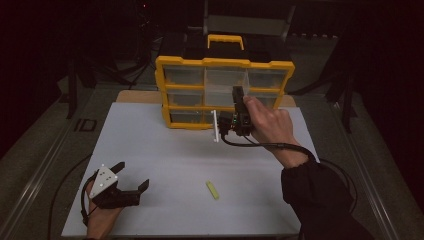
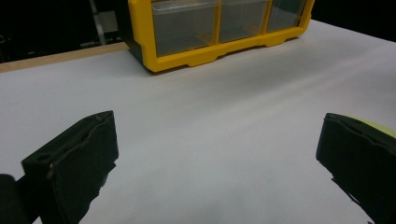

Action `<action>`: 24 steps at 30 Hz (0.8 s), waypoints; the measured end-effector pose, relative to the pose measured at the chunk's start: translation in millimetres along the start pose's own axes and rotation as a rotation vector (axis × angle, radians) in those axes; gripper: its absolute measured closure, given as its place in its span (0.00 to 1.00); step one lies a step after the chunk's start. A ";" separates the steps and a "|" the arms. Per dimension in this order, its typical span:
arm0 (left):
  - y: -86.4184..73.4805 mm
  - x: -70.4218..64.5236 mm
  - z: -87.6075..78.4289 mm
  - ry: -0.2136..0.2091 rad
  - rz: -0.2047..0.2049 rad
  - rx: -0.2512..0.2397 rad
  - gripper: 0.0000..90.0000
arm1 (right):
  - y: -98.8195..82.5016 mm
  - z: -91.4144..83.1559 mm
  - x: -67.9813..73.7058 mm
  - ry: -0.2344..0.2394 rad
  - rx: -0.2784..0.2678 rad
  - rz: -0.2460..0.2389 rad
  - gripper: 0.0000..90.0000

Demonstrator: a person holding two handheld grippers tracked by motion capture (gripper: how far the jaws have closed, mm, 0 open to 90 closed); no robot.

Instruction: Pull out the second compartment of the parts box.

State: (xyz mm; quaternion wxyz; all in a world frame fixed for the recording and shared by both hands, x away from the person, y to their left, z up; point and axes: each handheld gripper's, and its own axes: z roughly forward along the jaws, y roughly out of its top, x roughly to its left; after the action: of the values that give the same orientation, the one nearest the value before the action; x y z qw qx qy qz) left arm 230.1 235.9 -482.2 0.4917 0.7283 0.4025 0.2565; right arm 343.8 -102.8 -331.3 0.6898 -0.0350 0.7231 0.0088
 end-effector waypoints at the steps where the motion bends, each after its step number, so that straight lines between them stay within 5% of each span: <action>1: 0.0 0.0 0.0 0.000 0.000 0.000 0.00 | 0.0 0.0 0.0 0.000 0.000 0.000 0.88; 19: -0.1 -0.5 0.8 0.000 0.002 0.006 0.00 | -0.3 -1.8 4.8 -0.010 -0.005 0.000 0.86; 24: -0.2 -0.2 0.7 -0.001 0.003 0.008 0.00 | -0.9 -1.5 6.3 -0.011 -0.010 0.005 0.79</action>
State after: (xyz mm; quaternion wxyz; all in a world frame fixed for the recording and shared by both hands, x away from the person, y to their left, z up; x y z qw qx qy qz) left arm 230.4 235.4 -482.6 0.4888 0.7309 0.4022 0.2551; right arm 342.1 -104.0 -337.5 0.6934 -0.0366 0.7195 0.0146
